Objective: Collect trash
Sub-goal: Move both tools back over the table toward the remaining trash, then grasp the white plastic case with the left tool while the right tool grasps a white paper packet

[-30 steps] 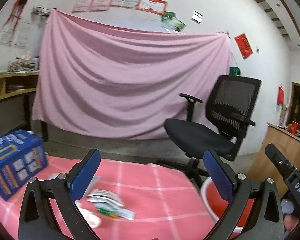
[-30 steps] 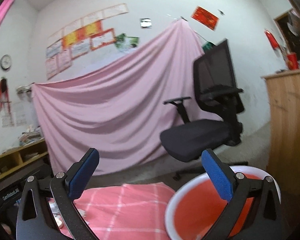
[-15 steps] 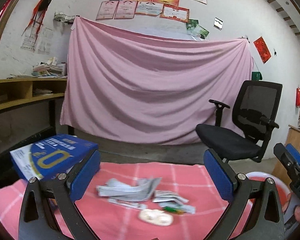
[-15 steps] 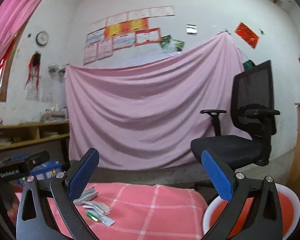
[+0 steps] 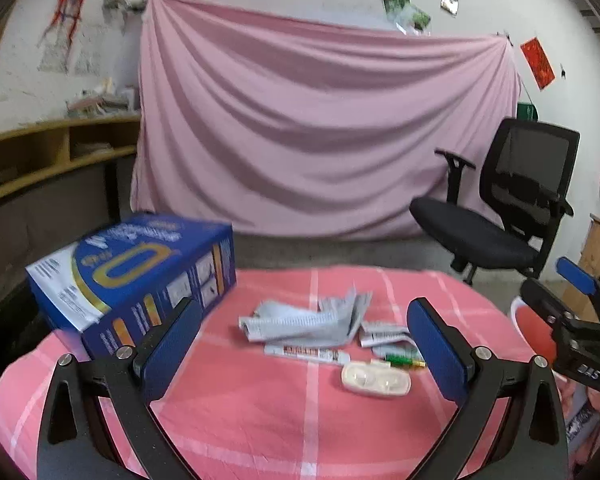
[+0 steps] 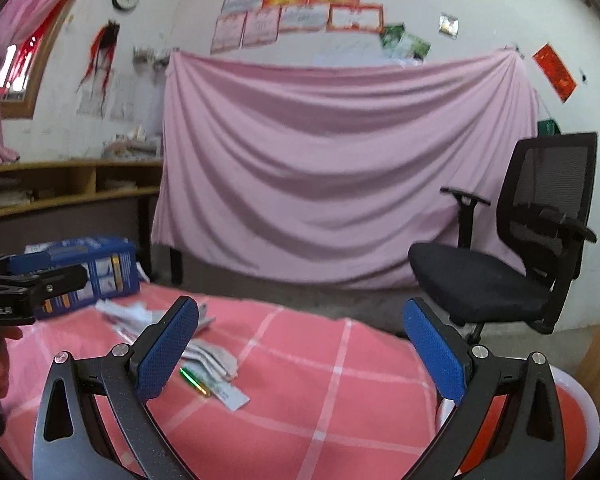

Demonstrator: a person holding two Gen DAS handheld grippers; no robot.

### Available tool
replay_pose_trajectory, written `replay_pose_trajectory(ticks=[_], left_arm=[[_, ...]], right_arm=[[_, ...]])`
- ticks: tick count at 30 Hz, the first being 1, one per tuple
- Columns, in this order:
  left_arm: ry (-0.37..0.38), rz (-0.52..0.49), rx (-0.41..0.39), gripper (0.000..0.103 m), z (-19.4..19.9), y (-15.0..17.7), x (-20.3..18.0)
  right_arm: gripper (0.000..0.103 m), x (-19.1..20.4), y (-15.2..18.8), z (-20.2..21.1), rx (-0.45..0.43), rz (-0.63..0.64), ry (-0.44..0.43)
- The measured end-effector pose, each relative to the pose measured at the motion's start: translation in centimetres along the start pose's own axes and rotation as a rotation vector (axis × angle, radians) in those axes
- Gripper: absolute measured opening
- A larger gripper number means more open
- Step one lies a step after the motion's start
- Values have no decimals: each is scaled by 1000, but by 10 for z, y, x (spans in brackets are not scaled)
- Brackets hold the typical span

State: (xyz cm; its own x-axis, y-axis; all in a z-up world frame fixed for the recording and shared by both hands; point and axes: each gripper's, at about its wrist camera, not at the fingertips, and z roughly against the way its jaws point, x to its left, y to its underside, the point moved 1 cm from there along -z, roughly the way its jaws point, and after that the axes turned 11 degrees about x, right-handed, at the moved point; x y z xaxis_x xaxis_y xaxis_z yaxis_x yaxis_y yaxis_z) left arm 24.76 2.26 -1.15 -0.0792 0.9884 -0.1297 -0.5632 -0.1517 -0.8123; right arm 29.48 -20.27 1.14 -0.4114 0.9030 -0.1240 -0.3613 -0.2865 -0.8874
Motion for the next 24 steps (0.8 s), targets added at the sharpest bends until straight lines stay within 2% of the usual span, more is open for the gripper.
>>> replay_pose_trajectory(ticks=[4, 8, 10, 11, 12, 17, 18, 24], left_arm=[[25, -24, 83, 101, -12, -2, -2], [52, -70, 171, 100, -28, -2, -11], [68, -97, 203, 100, -33, 0, -15], [78, -109, 216, 99, -35, 0, -17], [91, -122, 232, 97, -37, 0, -20], [160, -183, 355, 81, -60, 2, -33], [168, -191, 376, 75, -63, 2, -35], [210, -196, 481, 57, -83, 2, -41]], right_arm=[[103, -7, 3, -20, 105, -33, -29], [87, -15, 7, -36, 199, -79, -73], [86, -17, 8, -44, 243, -92, -90], [81, -17, 8, -47, 260, -95, -97], [74, -17, 9, -50, 282, -97, -109], [57, -15, 13, -63, 361, -87, -158], [54, -14, 13, -65, 375, -81, -166], [50, -8, 17, -75, 439, -52, -189]])
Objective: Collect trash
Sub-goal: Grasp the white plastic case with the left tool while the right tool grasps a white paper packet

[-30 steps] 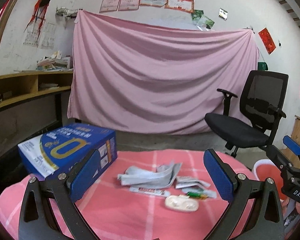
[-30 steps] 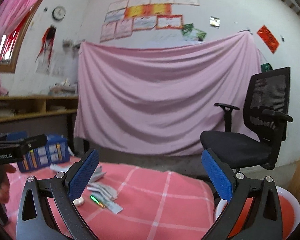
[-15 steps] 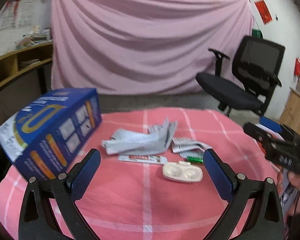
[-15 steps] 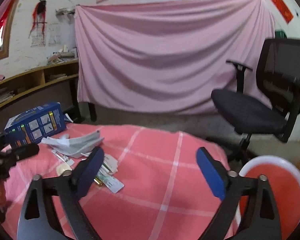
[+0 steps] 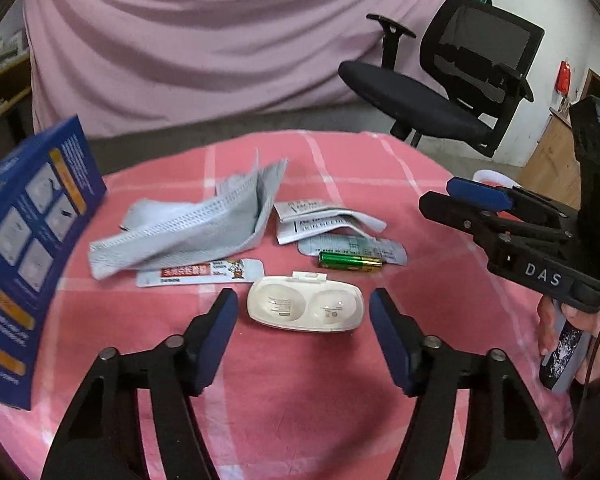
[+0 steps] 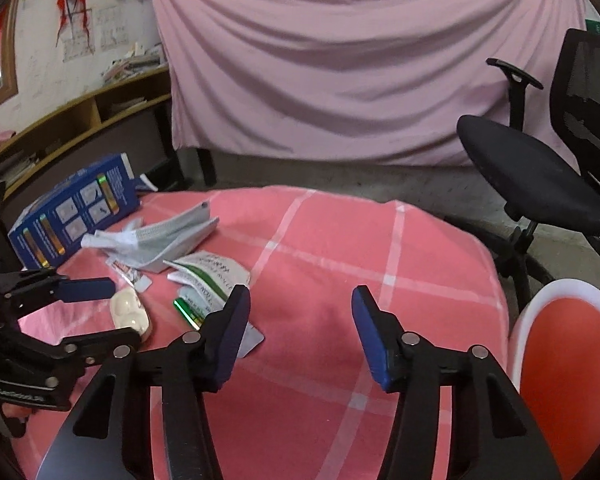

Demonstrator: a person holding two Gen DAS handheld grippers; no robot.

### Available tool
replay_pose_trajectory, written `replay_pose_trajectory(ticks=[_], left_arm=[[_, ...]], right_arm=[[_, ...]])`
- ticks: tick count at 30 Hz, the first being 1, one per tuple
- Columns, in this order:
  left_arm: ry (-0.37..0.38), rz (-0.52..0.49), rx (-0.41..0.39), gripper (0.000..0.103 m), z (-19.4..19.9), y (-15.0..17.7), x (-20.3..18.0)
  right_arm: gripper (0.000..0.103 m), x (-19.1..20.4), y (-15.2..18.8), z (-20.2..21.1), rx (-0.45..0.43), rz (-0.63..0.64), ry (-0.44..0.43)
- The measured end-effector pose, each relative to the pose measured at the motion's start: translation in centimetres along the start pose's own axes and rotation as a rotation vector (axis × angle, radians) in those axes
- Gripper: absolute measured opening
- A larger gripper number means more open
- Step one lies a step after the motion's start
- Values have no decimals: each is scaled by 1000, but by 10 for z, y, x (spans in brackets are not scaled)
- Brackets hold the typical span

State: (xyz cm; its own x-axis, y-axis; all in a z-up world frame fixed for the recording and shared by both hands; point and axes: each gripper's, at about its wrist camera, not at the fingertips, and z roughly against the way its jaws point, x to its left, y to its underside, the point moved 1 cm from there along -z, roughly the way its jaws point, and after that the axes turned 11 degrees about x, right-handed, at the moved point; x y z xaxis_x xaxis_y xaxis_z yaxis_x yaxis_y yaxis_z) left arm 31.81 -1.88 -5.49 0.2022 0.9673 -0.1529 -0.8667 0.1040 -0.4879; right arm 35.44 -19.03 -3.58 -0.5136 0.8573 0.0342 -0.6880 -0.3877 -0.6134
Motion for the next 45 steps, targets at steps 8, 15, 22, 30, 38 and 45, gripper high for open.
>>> replay_pose_trajectory(ticks=[8, 15, 22, 30, 38, 45], left_arm=[[9, 7, 3, 54, 3, -2, 2], [-28, 111, -7, 53, 12, 7, 21], [-27, 147, -12, 54, 17, 9, 28], [-40, 139, -11, 53, 17, 9, 25], [-33, 141, -22, 53, 19, 9, 25], [-63, 140, -95, 53, 33, 15, 22]], right_arm=[[46, 4, -2, -15, 91, 34, -32], [46, 15, 0, -25, 155, 104, -66], [44, 23, 2, -35, 210, 146, -81], [21, 33, 4, -34, 212, 194, -97], [16, 35, 7, -20, 160, 205, -98], [14, 48, 14, -1, 65, 253, -46]])
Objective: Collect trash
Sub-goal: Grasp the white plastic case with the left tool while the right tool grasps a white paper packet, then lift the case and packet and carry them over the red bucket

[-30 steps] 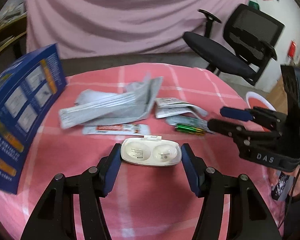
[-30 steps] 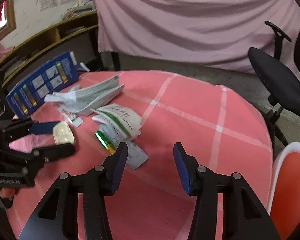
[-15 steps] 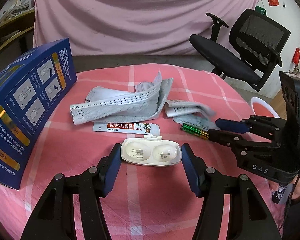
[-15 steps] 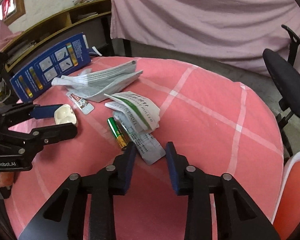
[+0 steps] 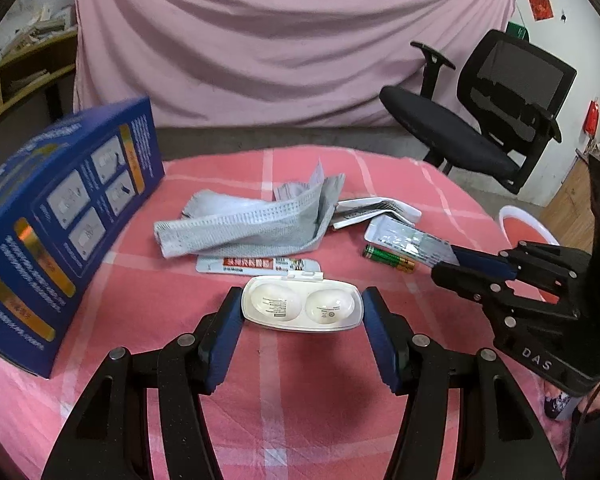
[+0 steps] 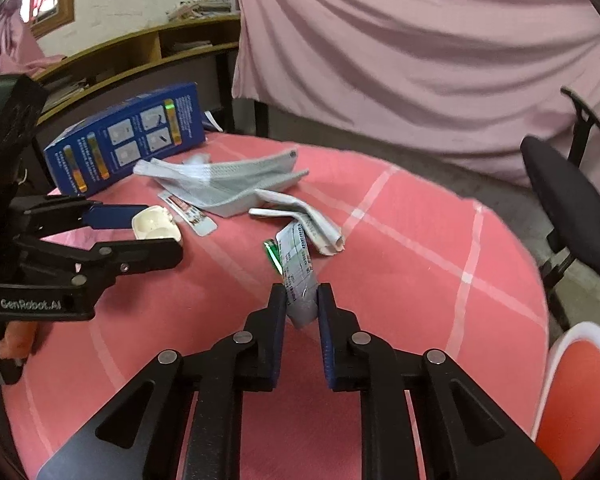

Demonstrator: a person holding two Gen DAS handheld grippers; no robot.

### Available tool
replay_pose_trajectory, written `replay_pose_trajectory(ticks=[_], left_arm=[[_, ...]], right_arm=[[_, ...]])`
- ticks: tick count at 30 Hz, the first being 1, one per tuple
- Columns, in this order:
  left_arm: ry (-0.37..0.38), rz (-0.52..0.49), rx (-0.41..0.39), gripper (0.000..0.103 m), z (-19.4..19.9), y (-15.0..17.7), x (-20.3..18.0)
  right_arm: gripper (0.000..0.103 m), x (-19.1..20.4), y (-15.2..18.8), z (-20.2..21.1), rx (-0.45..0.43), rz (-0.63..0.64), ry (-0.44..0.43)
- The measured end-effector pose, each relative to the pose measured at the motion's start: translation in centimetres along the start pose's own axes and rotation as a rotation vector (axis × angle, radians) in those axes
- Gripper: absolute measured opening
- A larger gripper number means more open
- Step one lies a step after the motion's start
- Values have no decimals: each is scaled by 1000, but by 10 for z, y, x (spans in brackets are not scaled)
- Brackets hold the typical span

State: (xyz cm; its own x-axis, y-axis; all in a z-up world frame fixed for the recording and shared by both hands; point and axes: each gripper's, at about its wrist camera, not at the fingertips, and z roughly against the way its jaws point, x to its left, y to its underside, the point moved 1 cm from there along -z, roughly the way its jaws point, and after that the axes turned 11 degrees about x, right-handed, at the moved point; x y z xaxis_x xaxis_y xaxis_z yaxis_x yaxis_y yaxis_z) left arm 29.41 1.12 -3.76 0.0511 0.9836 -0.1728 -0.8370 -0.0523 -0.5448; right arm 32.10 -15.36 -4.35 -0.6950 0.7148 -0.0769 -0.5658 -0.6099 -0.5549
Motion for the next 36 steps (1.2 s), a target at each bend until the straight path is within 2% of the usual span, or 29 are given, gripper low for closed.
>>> replay_pose_trajectory(ticks=[6, 15, 19, 22, 26, 31, 36], left_arm=[[-35, -35, -123, 53, 17, 10, -10], [-121, -122, -371, 53, 48, 35, -37], [-145, -139, -476, 54, 56, 43, -50], [-126, -153, -533, 54, 61, 42, -64], [-86, -193, -606, 54, 68, 37, -92], [-27, -247, -677, 54, 77, 23, -132], [7, -319, -711, 54, 81, 14, -173]], right_arm=[[14, 6, 5, 25, -140, 6, 54], [14, 9, 17, 62, -352, -19, 144], [14, 7, 26, 83, -467, -66, 213], [14, 3, 36, 103, -570, -112, 266], [14, -10, 51, 128, -658, -173, 344], [14, -32, 66, 156, -735, -241, 416], [14, -58, 84, 180, -791, -327, 460]])
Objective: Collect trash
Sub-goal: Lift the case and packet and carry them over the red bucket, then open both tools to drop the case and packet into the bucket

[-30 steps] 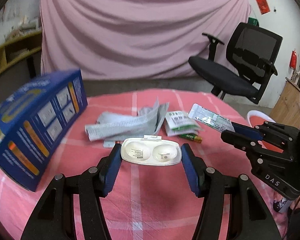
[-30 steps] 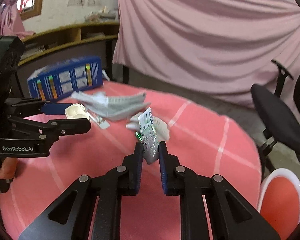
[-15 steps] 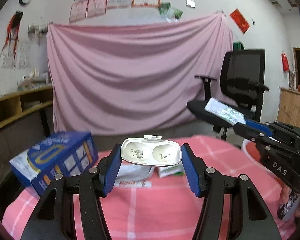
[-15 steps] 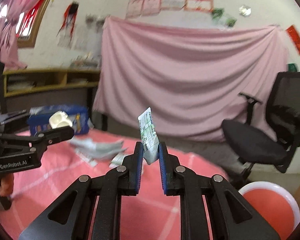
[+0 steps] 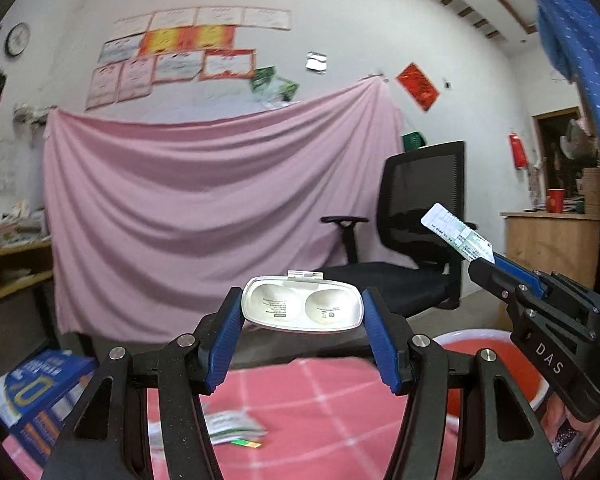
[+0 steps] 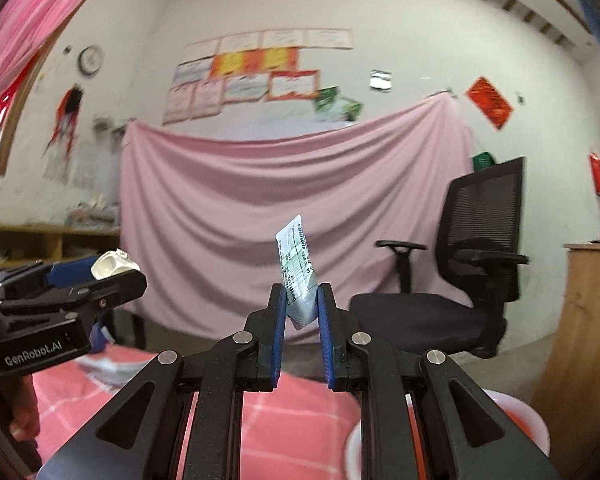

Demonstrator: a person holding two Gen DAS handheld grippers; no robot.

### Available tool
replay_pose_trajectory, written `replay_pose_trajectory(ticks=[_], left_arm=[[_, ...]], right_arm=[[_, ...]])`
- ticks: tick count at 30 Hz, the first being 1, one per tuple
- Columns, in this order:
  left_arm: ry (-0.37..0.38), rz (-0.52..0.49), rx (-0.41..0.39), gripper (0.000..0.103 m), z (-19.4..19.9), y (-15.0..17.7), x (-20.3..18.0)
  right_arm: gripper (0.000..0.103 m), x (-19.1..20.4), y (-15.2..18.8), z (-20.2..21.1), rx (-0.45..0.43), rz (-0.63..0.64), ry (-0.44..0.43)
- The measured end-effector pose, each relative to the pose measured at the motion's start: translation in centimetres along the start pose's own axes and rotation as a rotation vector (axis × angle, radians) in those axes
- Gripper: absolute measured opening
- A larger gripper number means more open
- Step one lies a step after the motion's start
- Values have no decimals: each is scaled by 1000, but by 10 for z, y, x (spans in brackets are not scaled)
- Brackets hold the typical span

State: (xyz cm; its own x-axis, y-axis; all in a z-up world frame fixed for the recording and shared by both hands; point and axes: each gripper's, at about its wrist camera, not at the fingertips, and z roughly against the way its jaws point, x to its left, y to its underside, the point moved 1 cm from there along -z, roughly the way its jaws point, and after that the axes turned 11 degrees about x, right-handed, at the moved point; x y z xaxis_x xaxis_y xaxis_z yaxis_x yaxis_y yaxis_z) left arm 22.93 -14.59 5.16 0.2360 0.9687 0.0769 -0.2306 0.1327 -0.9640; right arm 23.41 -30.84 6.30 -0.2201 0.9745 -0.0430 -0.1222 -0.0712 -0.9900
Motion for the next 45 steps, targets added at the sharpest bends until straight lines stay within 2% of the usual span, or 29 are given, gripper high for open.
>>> replay_pose_trajectory(ticks=[6, 12, 15, 20, 28, 36, 45], left_arm=[[71, -49, -2, 54, -23, -16, -46], [150, -64, 41, 54, -51, -24, -81], [192, -71, 83, 54, -69, -26, -96], [259, -88, 201, 54, -102, -22, -114], [338, -25, 322, 54, -136, -20, -124], [369, -13, 426, 54, -149, -14, -127], [372, 7, 457, 58, -152, -9, -125]], right_arm=[[14, -42, 1, 6, 3, -99, 90], [14, -77, 7, 10, 33, -183, 146], [14, -87, 11, 7, 69, -207, 169], [14, -106, 20, -6, 161, -252, 192], [14, -129, 33, -11, 240, -314, 224], [17, -139, 39, -19, 313, -361, 245], [18, -146, 45, -24, 358, -398, 253]])
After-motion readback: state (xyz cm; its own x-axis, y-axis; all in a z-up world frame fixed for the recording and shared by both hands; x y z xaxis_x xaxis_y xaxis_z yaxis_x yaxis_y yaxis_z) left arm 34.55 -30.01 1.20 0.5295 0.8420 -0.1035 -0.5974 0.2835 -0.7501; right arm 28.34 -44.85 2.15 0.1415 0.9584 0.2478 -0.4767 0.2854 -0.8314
